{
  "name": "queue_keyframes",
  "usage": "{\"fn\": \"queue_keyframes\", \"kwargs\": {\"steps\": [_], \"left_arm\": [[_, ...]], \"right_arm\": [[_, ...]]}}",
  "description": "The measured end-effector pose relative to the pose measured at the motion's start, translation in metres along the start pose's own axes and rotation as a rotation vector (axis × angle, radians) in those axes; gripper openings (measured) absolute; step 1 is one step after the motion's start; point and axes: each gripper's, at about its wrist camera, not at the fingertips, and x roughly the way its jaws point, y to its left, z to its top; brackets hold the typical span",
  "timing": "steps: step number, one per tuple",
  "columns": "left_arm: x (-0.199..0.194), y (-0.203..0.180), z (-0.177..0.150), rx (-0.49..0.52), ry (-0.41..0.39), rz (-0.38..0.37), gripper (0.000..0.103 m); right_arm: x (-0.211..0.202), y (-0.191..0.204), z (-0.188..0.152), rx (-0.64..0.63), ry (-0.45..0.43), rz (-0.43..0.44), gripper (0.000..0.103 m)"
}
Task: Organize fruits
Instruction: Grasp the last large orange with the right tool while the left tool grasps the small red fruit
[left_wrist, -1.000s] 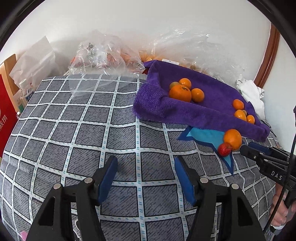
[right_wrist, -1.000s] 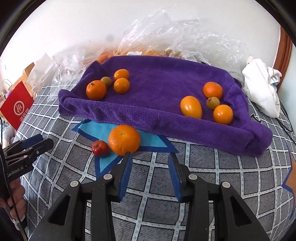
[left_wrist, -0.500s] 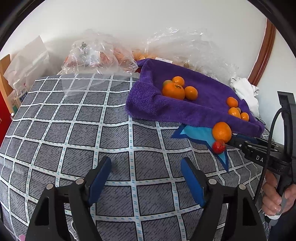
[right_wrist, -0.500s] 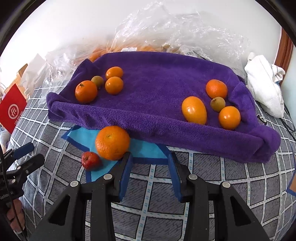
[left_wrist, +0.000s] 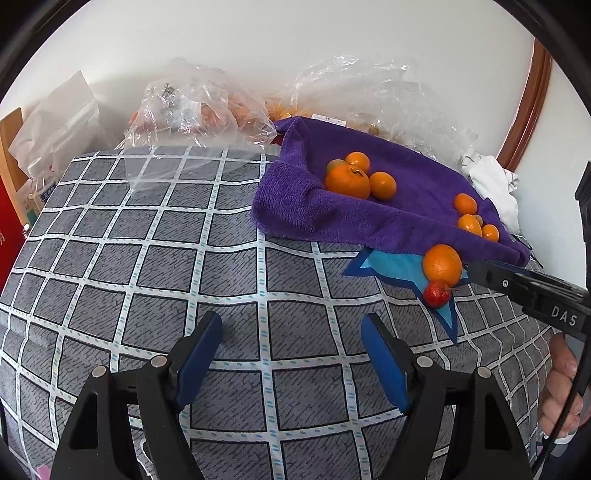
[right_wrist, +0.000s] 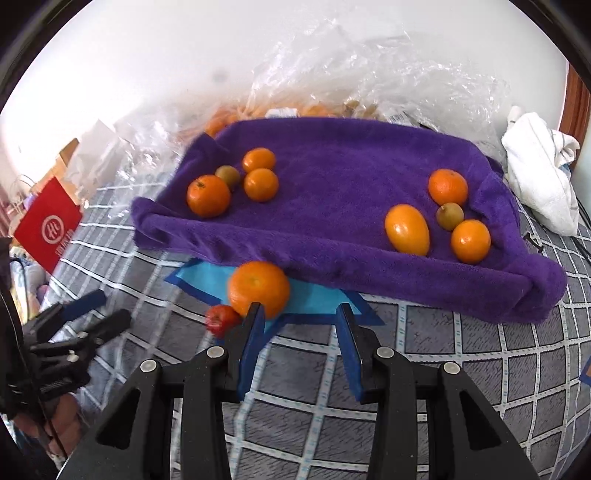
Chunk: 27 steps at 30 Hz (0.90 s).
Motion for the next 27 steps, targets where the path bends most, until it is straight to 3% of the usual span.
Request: {"fn": "queue_keyframes", "kwargs": {"steps": [12,17,24,27], "left_arm": [[-0.002,0.002,0.0,-0.018,-0.006,-0.015,0.076],[-0.004,0.005,-0.001,-0.037,-0.012,-0.024,0.076],[-0.005,0.007,-0.001,-0.07,-0.019,-0.041,0.076],[-0.006,0.003,-0.002,-0.057,-0.009,-0.004,0.073]], "right_arm": [[0.036,0.015,0.012,0.005,0.075,0.023,0.041],[0.02,0.001,0.008,0.063,0.039,0.025,0.04],[-0.021,-0.038,-0.018,0.054,-0.014,-0.088,0.04],[-0.028,-0.058,-0.031,0.059,-0.009,-0.154,0.04]]}}
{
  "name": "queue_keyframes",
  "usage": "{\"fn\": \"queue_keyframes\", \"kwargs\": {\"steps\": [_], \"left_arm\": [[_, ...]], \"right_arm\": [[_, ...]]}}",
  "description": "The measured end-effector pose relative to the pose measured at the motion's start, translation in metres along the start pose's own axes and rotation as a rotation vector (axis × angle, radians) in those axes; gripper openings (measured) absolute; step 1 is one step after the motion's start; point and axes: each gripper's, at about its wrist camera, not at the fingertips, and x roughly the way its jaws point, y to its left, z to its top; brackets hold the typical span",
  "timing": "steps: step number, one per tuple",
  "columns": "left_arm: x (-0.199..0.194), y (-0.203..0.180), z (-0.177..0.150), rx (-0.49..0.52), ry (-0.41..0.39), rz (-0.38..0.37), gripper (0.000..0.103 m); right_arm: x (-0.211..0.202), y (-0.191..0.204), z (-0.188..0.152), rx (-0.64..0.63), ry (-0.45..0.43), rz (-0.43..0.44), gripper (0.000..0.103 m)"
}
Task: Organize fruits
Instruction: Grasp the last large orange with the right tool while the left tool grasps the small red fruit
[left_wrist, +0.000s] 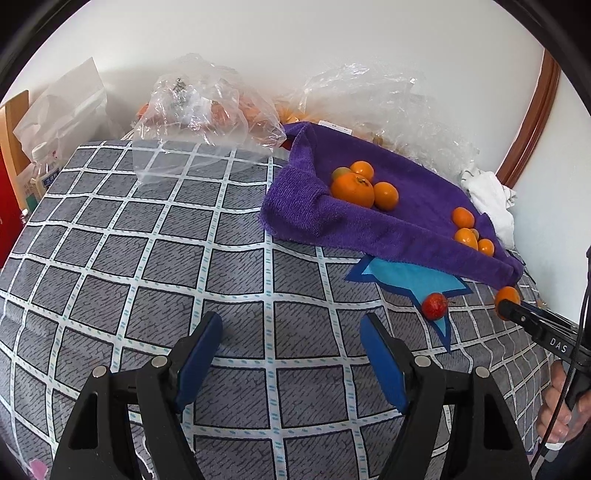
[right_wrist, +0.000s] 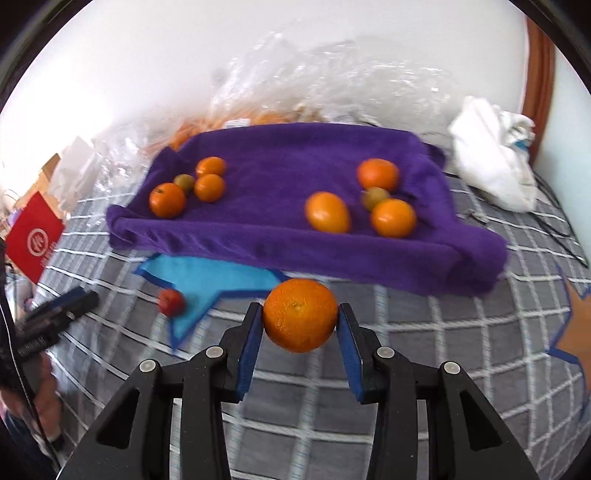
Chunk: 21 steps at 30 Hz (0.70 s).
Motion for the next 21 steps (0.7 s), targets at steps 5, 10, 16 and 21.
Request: {"fn": "queue_keyframes", "kwargs": {"steps": [5,10,16,21], "left_arm": [[-0.004,-0.022,0.002,0.005,0.062,-0.038,0.065],[-0.008,-0.071,0.013,0.089,0.036,-0.071,0.065],[0.015,-0.112,0.005,0.18,0.041,-0.031,0.058],[0.034,-0.118,0.009,0.154,0.074,-0.011,0.043]], "right_arm": [[-0.004,-0.035,-0.012,0.032,0.007,-0.026,0.04],[-0.002,-0.044,-0.019,0.041,0.002,-0.022,0.04],[0.003,-0.048,-0.023,0.044,-0.007,-0.005,0.041],[0.001,-0.049,-0.026,0.046,-0.027,0.004,0.041]]}}
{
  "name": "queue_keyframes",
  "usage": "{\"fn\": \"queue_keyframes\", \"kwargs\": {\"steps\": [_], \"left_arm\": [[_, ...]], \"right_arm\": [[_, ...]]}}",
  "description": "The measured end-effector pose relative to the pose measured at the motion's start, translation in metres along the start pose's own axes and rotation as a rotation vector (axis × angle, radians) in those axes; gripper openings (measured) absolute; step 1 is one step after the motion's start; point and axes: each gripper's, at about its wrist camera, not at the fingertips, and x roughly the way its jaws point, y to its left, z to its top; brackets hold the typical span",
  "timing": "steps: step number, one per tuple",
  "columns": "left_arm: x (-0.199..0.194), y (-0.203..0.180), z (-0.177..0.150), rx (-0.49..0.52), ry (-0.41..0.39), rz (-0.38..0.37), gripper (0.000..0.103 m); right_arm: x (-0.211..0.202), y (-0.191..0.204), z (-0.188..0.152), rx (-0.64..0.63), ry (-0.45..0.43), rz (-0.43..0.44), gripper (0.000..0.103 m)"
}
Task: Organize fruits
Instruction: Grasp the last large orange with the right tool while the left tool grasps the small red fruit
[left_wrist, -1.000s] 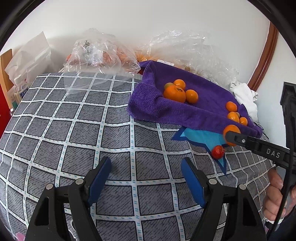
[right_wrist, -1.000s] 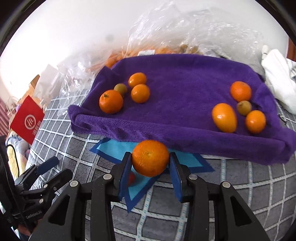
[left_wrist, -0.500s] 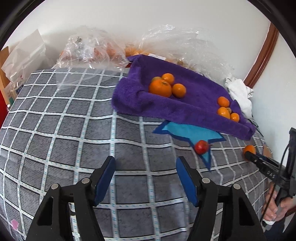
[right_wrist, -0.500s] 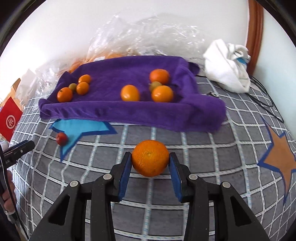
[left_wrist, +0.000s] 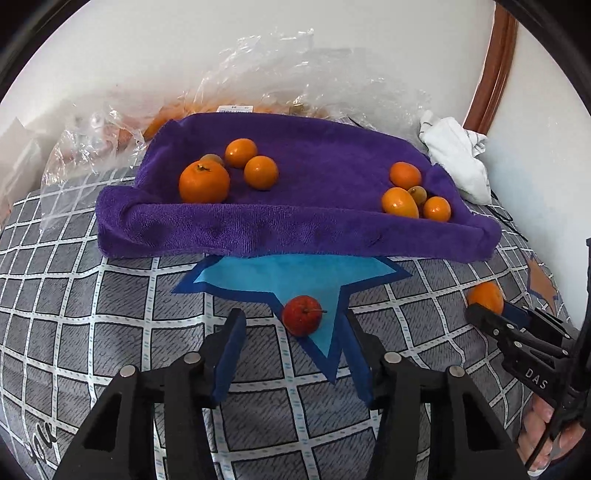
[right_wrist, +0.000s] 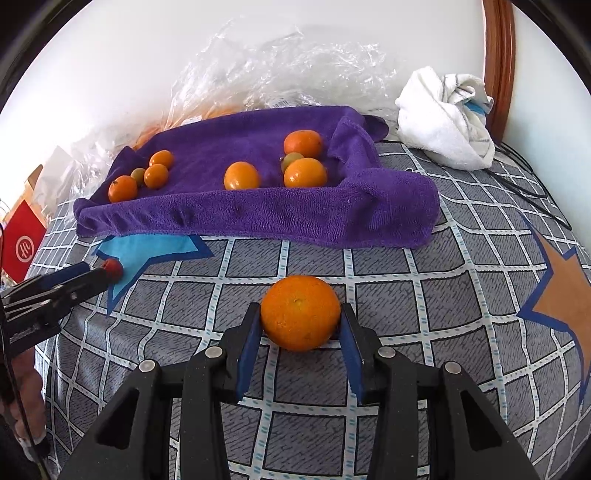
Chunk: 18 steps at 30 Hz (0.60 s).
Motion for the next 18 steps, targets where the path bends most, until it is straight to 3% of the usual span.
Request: {"fn": "queue_keyframes", "kwargs": {"steps": [5,7,18], "left_arm": [[0.006,-0.004,0.001,-0.007,-0.014,0.012,0.033],[0.008,-0.008,0.0,0.009,-0.024,0.026,0.023],[-0.009,0.004,0.002,-0.036,-0.034,-0.003,0.022]], "right_arm": [[-0.001,0.007,-0.003,-0.032,-0.01,-0.023,0.041],[-0.001,0.007,-0.003,-0.035,-0.008,-0.016,0.041],[-0.001,0.004,-0.002,-0.028,-0.005,0.004,0.041]]}}
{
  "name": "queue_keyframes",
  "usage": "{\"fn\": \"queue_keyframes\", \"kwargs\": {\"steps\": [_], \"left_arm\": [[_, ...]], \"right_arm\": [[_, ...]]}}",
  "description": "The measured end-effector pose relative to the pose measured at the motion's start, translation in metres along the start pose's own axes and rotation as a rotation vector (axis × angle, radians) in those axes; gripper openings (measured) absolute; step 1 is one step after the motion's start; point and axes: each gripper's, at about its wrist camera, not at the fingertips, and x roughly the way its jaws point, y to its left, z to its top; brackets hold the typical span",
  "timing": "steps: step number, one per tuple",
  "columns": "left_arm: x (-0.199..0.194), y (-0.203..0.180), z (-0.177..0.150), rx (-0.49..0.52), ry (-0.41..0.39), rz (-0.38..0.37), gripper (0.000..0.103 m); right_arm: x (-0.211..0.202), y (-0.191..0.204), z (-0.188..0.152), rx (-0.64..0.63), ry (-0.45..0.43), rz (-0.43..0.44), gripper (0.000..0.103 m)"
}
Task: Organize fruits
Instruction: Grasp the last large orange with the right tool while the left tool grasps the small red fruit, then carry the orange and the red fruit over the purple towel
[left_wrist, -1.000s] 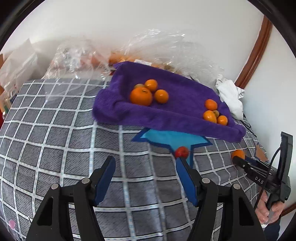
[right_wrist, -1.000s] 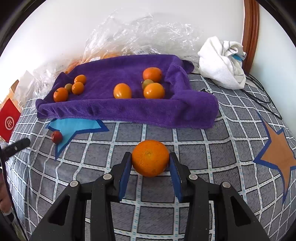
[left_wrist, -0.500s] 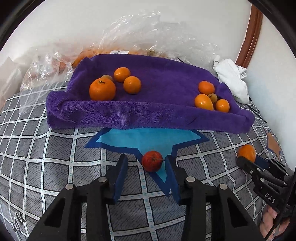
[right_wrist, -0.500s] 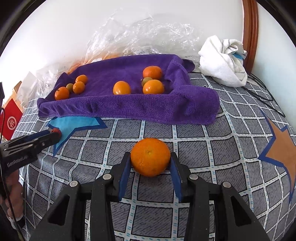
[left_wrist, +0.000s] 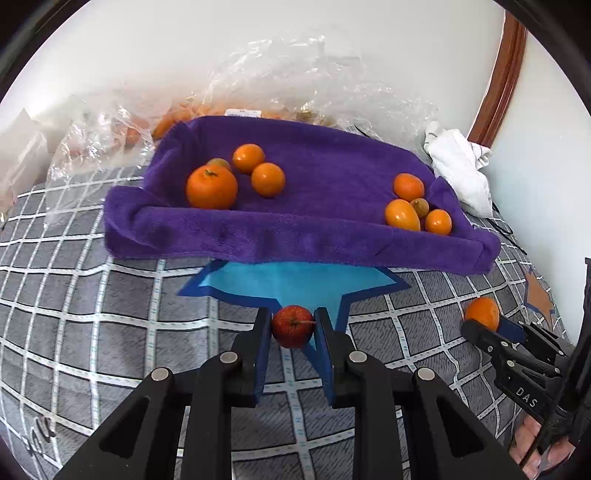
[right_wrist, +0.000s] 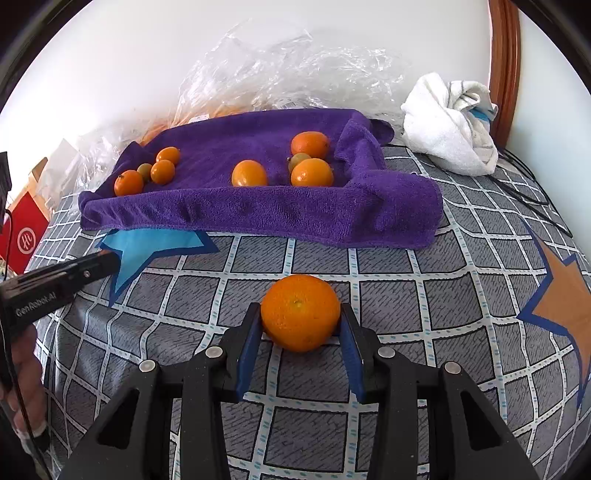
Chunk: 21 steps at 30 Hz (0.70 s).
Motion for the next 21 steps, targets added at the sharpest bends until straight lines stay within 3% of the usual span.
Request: {"fn": "queue_keyframes", "kwargs": {"steps": [11,21], "left_arm": [[-0.028,0.02,0.008,-0.051,-0.057,-0.02,0.022],[-0.033,0.029,0.012,-0.074,-0.055,-0.028,0.022]], "right_arm": [[0.0,0.005,0.0,-0.016,0.014,-0.005,0.041],[-0.006,0.013,0.003,-0.006,0.014,0.003,0.041]]}}
